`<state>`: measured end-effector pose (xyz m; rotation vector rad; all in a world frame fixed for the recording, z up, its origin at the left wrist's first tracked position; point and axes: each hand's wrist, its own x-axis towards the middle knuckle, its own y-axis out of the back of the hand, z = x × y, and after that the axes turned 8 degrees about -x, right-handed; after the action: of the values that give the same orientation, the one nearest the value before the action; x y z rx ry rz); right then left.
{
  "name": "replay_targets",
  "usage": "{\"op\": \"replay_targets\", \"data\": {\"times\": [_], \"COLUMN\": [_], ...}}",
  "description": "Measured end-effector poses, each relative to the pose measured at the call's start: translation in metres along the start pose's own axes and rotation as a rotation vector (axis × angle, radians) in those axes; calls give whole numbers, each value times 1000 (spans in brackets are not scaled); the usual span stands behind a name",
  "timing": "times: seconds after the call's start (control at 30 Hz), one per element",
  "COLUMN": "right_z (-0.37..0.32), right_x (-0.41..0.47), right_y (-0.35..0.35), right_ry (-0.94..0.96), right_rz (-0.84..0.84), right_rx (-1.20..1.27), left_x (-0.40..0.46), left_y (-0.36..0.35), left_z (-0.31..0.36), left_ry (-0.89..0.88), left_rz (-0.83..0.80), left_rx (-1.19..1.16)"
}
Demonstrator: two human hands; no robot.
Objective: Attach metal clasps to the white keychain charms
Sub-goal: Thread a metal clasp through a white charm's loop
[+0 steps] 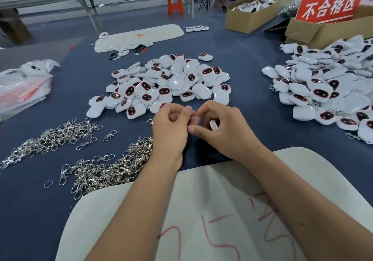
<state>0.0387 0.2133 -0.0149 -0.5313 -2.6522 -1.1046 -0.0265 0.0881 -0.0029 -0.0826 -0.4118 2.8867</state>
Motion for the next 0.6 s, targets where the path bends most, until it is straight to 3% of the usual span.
{"op": "replay_targets", "data": {"times": [0.13, 0.5, 0.6], "right_z": [4, 15, 12], "right_x": [1, 6, 8], "right_y": [-1, 6, 9], "right_ry": [-12, -76, -214], "right_rz": [104, 112, 131], "right_rx": [21, 330, 645], "left_x": [-1, 0, -1], "left_y": [-2, -4, -5], "left_z": [-3, -10, -13], "left_ry": [-106, -179, -223], "left_rz": [-36, -140, -227], "left_rx": [8, 65, 222]}}
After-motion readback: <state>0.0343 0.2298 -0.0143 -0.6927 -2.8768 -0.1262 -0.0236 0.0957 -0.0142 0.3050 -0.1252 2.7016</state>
